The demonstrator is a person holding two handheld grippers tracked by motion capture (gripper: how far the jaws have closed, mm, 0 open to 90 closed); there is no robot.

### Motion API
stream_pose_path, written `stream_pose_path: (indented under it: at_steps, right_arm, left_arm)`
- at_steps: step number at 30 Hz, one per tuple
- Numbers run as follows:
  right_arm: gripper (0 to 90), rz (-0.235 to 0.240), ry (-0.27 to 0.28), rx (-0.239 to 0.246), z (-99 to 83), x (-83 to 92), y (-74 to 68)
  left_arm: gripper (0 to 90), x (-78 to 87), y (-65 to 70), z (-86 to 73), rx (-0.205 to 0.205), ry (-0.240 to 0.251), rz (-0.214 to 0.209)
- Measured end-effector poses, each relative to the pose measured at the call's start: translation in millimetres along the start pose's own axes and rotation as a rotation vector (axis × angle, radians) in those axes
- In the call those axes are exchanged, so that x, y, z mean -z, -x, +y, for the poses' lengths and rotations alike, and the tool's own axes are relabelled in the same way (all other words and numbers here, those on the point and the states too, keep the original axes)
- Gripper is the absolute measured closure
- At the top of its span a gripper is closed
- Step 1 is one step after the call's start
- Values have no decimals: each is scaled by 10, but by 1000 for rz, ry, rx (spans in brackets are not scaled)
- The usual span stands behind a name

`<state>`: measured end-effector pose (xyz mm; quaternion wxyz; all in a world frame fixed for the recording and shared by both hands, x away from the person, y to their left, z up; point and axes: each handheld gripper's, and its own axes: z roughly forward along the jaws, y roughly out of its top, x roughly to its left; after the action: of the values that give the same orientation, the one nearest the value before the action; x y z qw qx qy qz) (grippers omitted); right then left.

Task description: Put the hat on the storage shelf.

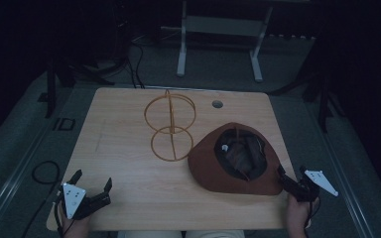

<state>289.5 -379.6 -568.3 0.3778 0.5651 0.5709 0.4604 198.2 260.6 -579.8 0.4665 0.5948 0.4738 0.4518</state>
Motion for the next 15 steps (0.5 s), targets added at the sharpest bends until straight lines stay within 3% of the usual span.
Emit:
stream_pose_path:
  at_steps: [7,12,15]
  right_arm:
    - [138,27,-20,12,27,68,-45]
    - [136,77,-34,-2,177,198,-109]
    - [136,99,-79,29,278,217,-200]
  left_arm:
    - [29,-5,0,6,21,2,-2]
    - [28,-11,30,13,15,3,-18]
    - [28,-16,44,19,19,4,-21]
